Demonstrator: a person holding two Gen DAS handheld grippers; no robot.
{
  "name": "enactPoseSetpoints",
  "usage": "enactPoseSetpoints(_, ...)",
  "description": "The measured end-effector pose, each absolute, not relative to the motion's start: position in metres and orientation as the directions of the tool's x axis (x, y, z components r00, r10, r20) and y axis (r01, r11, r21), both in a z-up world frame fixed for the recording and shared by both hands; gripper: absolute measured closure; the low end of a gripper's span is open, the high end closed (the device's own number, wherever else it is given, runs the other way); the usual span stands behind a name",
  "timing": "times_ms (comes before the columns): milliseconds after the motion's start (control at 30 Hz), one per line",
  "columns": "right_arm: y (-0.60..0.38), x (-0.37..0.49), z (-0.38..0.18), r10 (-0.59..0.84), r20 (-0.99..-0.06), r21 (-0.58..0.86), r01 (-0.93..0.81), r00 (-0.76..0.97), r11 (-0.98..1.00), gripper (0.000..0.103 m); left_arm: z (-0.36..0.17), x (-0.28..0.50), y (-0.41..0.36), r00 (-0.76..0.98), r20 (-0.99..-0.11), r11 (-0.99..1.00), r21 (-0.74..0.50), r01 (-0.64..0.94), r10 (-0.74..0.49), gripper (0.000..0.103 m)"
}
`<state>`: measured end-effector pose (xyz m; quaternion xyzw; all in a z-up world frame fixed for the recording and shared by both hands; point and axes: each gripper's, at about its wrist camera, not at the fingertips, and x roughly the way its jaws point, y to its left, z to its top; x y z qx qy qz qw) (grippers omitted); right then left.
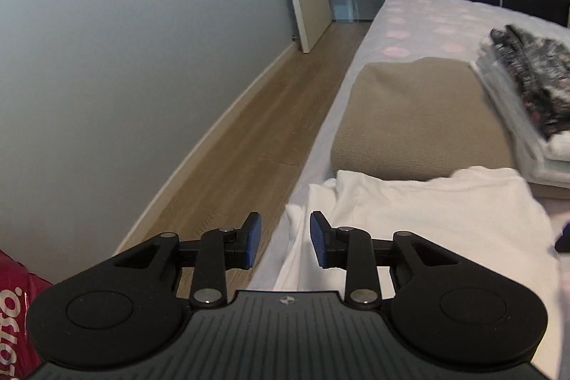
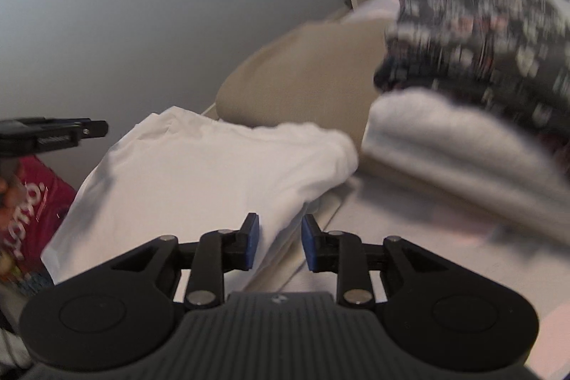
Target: Fold clothes
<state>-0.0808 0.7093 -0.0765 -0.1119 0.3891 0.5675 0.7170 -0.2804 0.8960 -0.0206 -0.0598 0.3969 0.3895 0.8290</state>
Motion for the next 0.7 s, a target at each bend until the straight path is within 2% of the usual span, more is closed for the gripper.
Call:
enactPoseSetpoints(33, 0.708, -0.085, -0.073, 0.735, -0.676, 0.263, -0.917, 0.047, 0.3, 0.082, -0.018, -0.285, 0.891, 0.39, -0.707, 0.701, 0.209, -0.682, 0.59, 0.08)
enactPoseSetpoints(67, 0.706, -0.089, -0.069, 0.743, -0.668, 0.244, -0.932, 0.04, 0.269, 0.084, -0.019, -0.288, 0.887, 0.393, -0.712, 0.711, 0.21, -0.672, 0.582, 0.084)
enactPoseSetpoints(133, 0.707, -0.099, -0.067, 0.754, -0.656, 0.215, -0.955, 0.016, 0.207, 0.086, -0.025, -0.292, 0.882, 0.394, -0.725, 0.723, 0.204, -0.66, 0.564, 0.086)
enactPoseSetpoints(267, 0.717, -0.119, -0.079, 0.73, -0.683, 0.195, -0.973, -0.044, 0.124, 0.087, -0.049, -0.295, 0.882, 0.382, -0.756, 0.725, 0.172, -0.667, 0.531, 0.089)
enactPoseSetpoints(467, 0.738, -0.133, -0.096, 0.677, -0.736, 0.137, -0.985, -0.027, 0.109, 0.087, -0.079, -0.29, 0.896, 0.356, -0.789, 0.698, 0.125, -0.705, 0.5, 0.096)
enactPoseSetpoints(700, 0.753, -0.128, -0.099, 0.64, -0.766, 0.171, -0.979, -0.06, 0.113, 0.089, -0.086, -0.283, 0.901, 0.326, -0.805, 0.681, 0.127, -0.721, 0.495, 0.098)
